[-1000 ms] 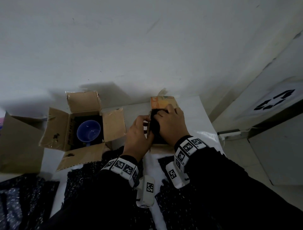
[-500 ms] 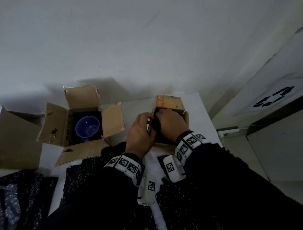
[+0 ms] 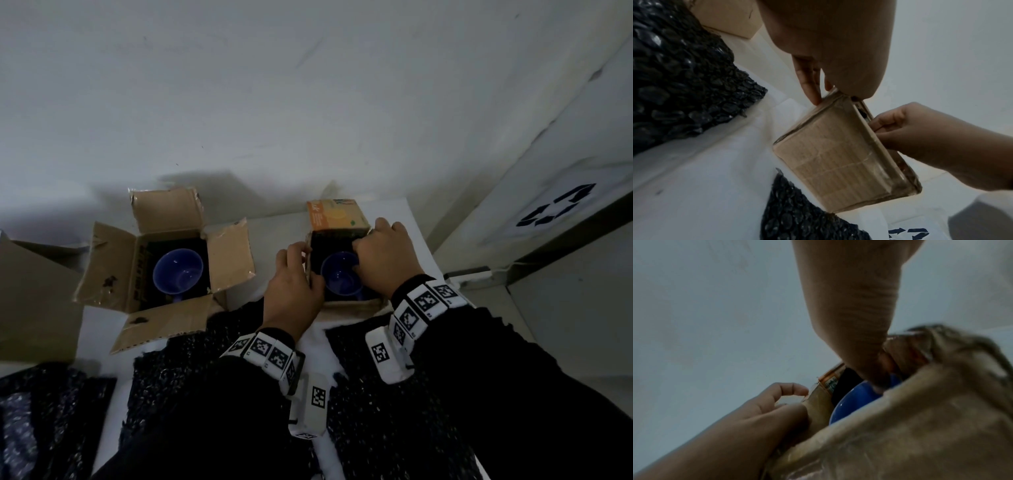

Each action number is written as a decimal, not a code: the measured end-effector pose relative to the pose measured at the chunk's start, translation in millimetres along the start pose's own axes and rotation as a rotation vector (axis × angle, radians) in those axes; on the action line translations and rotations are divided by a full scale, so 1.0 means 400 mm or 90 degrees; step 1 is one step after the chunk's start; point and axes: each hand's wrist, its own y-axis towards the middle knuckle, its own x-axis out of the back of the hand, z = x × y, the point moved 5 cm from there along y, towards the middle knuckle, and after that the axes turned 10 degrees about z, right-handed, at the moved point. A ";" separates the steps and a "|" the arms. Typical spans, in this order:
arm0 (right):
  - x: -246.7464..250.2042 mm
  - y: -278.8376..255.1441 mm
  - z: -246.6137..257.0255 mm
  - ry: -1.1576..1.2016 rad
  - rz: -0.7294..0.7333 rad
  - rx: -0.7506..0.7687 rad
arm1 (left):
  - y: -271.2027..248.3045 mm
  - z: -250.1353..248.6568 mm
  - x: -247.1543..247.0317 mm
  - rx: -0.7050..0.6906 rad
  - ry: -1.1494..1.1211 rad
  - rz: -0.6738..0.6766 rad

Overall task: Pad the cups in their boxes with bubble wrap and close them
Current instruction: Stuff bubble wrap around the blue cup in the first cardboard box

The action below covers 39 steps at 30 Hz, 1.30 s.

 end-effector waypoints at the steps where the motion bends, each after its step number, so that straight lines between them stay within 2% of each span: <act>1: -0.007 0.002 0.004 0.005 0.001 -0.013 | -0.001 0.001 0.000 -0.001 -0.004 0.005; 9: -0.049 0.038 0.009 0.129 -0.070 -0.129 | -0.006 0.000 0.011 -0.031 0.031 0.053; 13: -0.052 0.015 0.001 0.176 -0.156 -0.092 | -0.015 -0.015 0.014 -0.023 0.082 0.053; 16: -0.040 -0.051 -0.058 0.374 -0.306 -0.034 | -0.044 -0.031 0.007 -0.077 0.179 0.009; 18: -0.057 -0.127 -0.111 0.512 -0.378 -0.049 | -0.079 -0.053 0.000 -0.124 0.191 -0.034; 20: -0.106 -0.206 -0.145 0.596 -0.335 -0.080 | -0.122 -0.086 -0.012 -0.199 0.182 -0.050; 22: -0.177 -0.276 -0.144 0.650 -0.201 -0.080 | -0.168 -0.112 -0.035 -0.292 0.192 -0.032; 24: -0.263 -0.336 -0.119 0.646 -0.024 -0.070 | -0.207 -0.113 -0.076 -0.350 0.166 0.054; 26: -0.341 -0.384 -0.083 0.546 0.132 -0.066 | -0.240 -0.089 -0.130 -0.302 0.150 0.197; 27: -0.368 -0.403 -0.068 0.501 0.161 -0.066 | -0.256 -0.070 -0.156 -0.241 0.174 0.266; 29: -0.396 -0.424 -0.053 0.496 0.118 -0.087 | -0.288 -0.033 -0.193 -0.143 0.220 0.356; 30: -0.399 -0.430 -0.049 0.512 0.086 -0.098 | -0.301 -0.023 -0.202 -0.126 0.233 0.377; 33: -0.395 -0.434 -0.048 0.541 0.033 -0.123 | -0.324 -0.014 -0.214 -0.115 0.243 0.429; 35: -0.390 -0.437 -0.059 0.557 0.007 -0.131 | -0.324 -0.012 -0.210 -0.071 0.198 0.437; 37: -0.374 -0.440 -0.069 0.545 -0.043 -0.118 | -0.319 -0.018 -0.202 -0.042 0.144 0.396; 39: -0.352 -0.448 -0.068 0.544 -0.109 -0.089 | -0.309 -0.029 -0.190 -0.051 0.099 0.329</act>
